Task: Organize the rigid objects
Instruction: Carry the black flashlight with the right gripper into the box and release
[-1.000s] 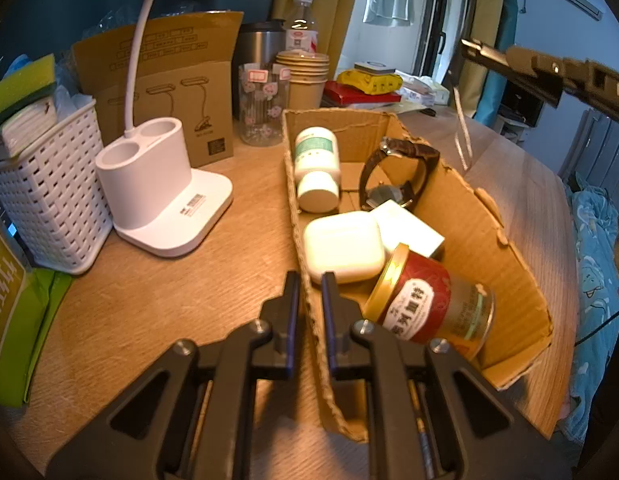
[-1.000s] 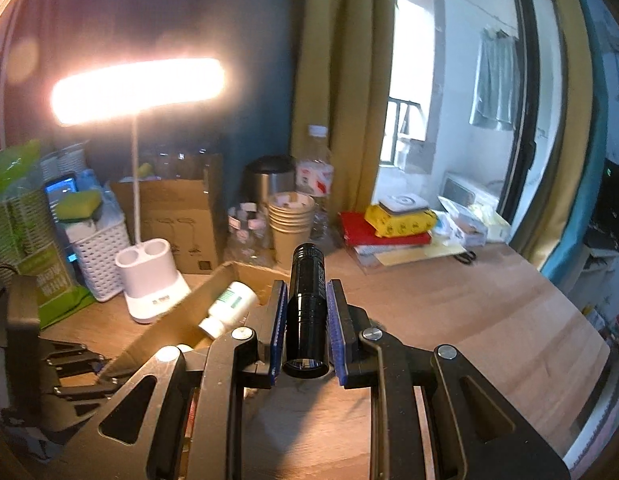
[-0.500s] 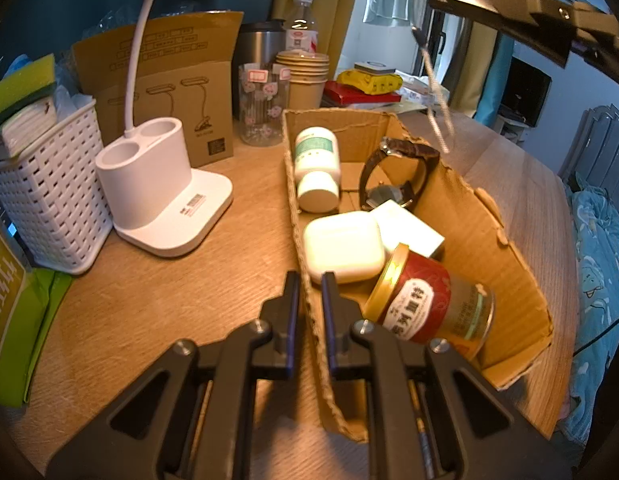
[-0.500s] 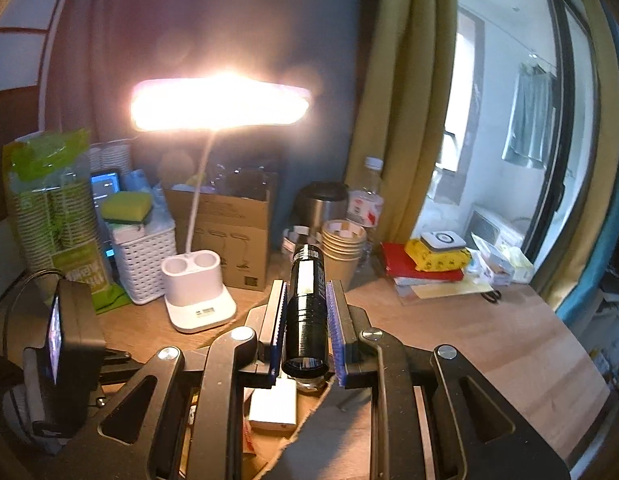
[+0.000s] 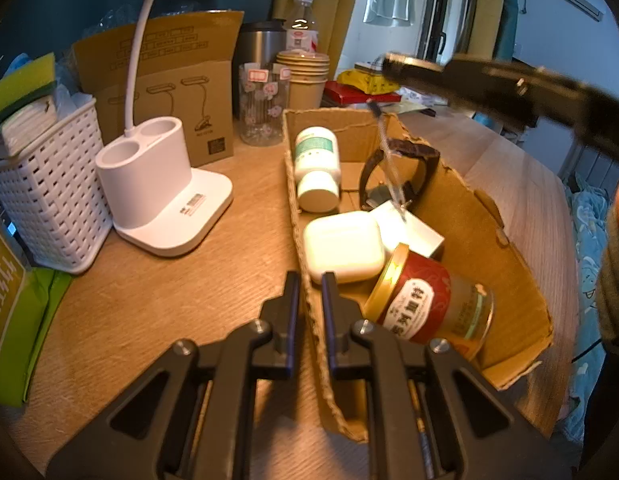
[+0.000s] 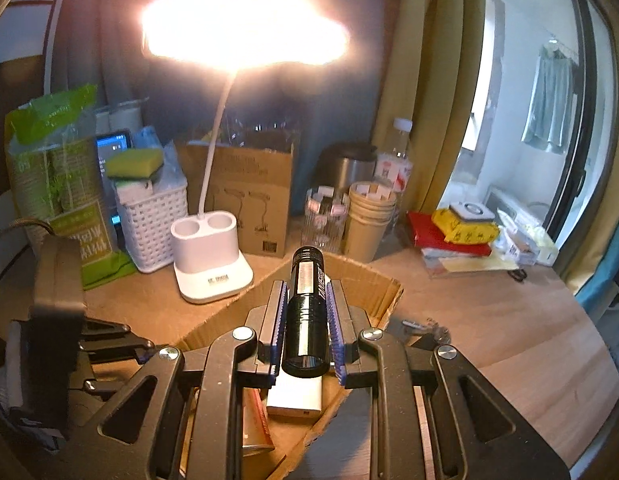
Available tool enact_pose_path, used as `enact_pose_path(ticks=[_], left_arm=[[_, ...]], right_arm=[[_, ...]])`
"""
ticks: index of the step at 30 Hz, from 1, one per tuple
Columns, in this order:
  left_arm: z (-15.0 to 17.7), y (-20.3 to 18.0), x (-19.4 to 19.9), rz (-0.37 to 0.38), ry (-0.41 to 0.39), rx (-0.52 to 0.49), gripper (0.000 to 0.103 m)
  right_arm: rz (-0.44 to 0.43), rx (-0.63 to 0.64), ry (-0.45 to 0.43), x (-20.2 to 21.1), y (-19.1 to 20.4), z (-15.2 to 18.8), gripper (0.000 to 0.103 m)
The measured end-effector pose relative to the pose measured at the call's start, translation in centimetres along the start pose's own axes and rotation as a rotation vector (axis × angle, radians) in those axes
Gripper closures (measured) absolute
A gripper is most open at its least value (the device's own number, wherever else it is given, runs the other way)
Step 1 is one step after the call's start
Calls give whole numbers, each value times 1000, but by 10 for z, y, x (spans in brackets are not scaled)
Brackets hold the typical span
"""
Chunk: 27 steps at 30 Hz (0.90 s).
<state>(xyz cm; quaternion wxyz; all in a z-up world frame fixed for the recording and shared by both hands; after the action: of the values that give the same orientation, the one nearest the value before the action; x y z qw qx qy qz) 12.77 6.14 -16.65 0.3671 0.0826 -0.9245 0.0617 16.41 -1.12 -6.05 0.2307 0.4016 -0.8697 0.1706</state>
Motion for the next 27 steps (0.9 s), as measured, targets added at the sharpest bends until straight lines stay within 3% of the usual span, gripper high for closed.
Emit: enact_pose_path(ticks=[15,27], left_arm=[[0,0,0,0,0,0,91],[0,0,0,1,0,-1,91]], right_arm=[[-38,26,163,-54,4,29,82],[-17,5,184,-62,-7,34,86]])
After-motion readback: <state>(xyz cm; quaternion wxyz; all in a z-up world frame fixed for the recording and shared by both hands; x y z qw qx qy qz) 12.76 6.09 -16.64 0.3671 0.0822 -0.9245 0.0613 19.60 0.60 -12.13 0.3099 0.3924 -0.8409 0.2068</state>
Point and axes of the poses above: each gripper's, at about its wrist camera, not at the fingertips, and x roughly against the way its jaws point, y to its left, z to its underside, the point moved 3 cm from there along -x, roughly the way its jaws point, and after that the axes turned 4 degrees about -z, right-handed, at the moved point
